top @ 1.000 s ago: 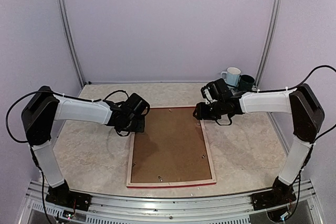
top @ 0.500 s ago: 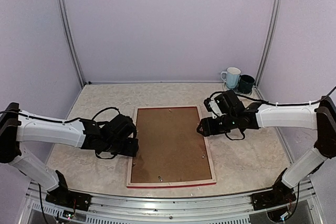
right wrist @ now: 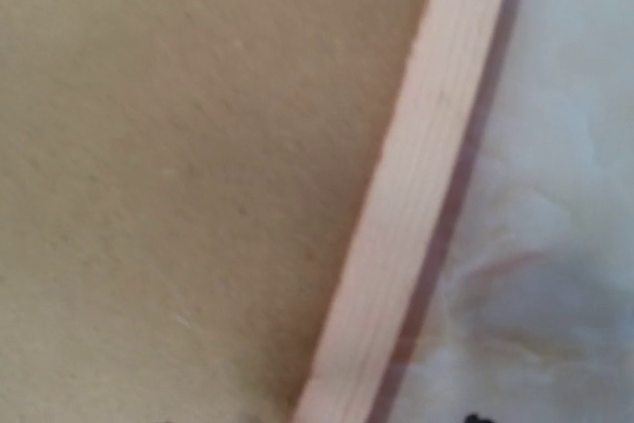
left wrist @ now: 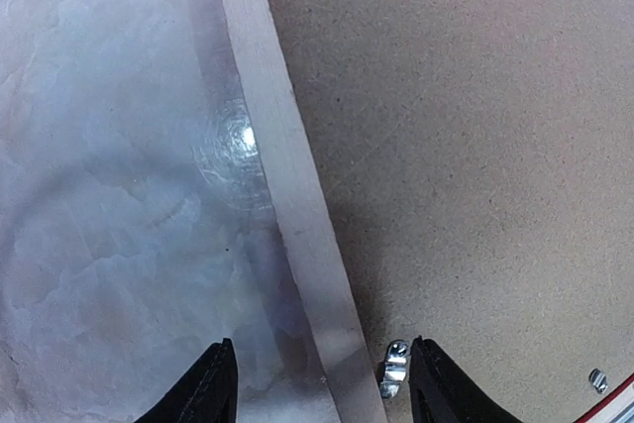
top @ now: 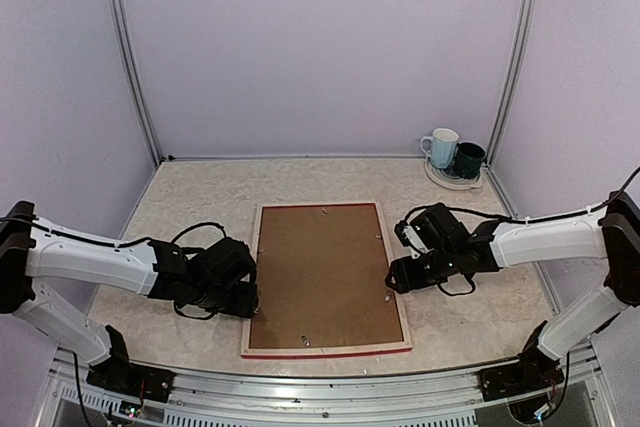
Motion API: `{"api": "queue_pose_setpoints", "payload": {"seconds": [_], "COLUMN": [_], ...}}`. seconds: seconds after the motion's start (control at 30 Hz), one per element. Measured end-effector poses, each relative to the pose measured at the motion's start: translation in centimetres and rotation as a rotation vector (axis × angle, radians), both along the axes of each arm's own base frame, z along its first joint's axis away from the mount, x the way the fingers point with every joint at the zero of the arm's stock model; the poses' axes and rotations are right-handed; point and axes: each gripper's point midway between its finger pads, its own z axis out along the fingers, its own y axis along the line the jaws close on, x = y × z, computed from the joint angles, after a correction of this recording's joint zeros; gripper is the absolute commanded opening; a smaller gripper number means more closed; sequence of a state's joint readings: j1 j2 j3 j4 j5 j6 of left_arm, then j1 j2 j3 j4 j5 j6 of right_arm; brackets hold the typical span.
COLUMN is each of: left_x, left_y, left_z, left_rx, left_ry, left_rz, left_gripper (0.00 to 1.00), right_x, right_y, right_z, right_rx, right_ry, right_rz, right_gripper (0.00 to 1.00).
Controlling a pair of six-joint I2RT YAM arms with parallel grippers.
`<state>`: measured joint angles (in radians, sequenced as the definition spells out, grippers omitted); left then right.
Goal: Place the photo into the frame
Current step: Press the fastener onto the backboard.
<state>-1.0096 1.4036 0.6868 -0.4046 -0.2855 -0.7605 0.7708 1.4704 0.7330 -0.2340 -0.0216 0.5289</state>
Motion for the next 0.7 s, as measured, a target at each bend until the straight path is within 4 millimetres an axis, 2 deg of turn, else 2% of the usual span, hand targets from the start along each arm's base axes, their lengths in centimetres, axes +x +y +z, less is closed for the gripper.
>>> {"api": "queue_pose_setpoints", "payload": {"seconds": [0.47,0.7], "left_x": [-1.3,-1.6], "left_y": [-0.9,-0.8], "left_z": [-0.8,-1.6], "left_rx": [-0.009,0.012], "left_ry": [0.052,0.072], "left_rz": [-0.047,-0.052], "left_gripper": [0.48,0.40], "right_x": [-0.7,-0.3], "right_y": [-0.6,-0.2], "right_z": [-2.6,-2.7], "right_rx": [-0.025,-0.011], "right_ry": [0.038,0.025], "right_rz": [-0.012,-0.012], "right_gripper": [0.50,0.45]}}
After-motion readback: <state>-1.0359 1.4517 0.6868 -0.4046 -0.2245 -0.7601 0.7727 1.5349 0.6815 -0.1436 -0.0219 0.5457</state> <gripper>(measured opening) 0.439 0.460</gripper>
